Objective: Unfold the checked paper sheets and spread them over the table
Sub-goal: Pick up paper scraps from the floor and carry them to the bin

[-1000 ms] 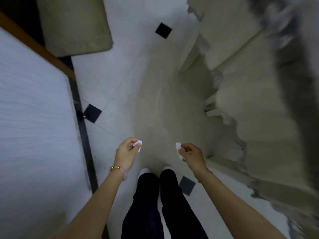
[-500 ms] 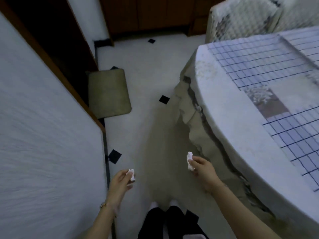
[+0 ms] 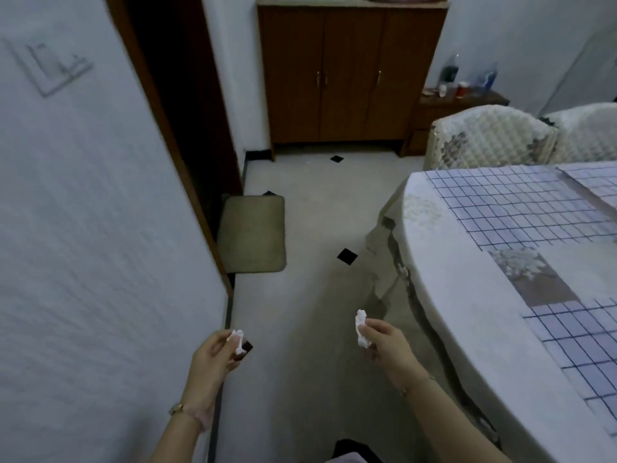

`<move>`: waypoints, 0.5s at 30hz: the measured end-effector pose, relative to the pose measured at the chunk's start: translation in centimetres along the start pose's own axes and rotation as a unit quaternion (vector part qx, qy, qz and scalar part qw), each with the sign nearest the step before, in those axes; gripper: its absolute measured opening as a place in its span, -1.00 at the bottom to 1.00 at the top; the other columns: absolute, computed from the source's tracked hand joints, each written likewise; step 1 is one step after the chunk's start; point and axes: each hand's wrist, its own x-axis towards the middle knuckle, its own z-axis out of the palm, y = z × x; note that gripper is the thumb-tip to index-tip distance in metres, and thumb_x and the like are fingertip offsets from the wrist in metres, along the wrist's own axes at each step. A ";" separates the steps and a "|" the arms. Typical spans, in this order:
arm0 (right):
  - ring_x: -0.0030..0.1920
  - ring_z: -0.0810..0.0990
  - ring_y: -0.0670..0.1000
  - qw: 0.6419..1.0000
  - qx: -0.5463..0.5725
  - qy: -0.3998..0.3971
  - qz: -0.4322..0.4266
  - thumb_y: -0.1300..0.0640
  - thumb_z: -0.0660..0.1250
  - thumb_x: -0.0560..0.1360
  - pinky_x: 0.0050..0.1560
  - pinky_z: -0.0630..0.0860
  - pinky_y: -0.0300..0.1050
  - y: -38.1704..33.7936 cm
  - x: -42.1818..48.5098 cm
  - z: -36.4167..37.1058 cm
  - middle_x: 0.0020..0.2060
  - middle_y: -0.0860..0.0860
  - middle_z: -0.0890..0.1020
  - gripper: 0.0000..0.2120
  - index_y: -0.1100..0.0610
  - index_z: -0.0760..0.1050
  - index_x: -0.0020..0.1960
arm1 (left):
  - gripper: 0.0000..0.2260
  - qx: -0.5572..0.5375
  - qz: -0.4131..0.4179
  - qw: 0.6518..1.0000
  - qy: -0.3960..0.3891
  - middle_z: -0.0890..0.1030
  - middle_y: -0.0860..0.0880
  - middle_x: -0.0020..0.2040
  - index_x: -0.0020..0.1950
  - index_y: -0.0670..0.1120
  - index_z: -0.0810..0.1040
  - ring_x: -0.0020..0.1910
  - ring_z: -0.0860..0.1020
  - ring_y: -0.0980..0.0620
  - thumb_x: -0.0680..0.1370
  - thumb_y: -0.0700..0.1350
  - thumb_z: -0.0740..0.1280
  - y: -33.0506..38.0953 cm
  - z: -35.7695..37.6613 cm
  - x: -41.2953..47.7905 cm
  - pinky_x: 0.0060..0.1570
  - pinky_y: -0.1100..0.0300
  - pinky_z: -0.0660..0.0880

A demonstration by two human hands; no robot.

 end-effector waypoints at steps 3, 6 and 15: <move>-0.41 0.33 -0.06 0.998 -0.015 -0.054 -0.012 0.27 0.29 0.52 -0.43 0.33 -0.33 -1.4 1.1 1.5 -0.35 0.10 0.36 -0.87 0.33 0.46 -0.16 | -0.88 0.005 0.024 0.998 0.050 0.62 -0.13 -0.08 0.00 -0.18 0.57 -0.08 0.57 -0.05 0.56 -0.16 0.28 0.4 -0.7 -1.4 -0.19 0.28 0.55; -0.39 0.35 -0.05 0.991 -0.060 -0.119 -0.019 0.20 0.31 0.52 -0.39 0.39 -0.31 -2.0 2.4 2.9 -0.40 0.04 0.37 -0.79 0.19 0.43 -0.28 | -0.92 -0.002 0.025 0.992 0.127 0.64 -0.13 -0.04 -0.05 -0.09 0.57 -0.04 0.59 -0.09 0.56 -0.14 0.28 -0.2 -1.6 -3.1 -0.06 0.14 0.52; -0.19 0.53 0.02 0.890 -0.249 -0.381 -0.021 0.16 0.32 0.53 -0.16 0.50 -0.17 -0.5 1.6 7.9 -0.22 0.09 0.56 -0.84 0.27 0.57 -0.08 | -0.88 -0.105 -0.046 0.909 0.400 0.55 -0.07 -0.19 -0.13 -0.15 0.55 -0.15 0.53 0.02 0.57 -0.16 0.28 -6.7 1.0 -17.4 -0.10 0.18 0.47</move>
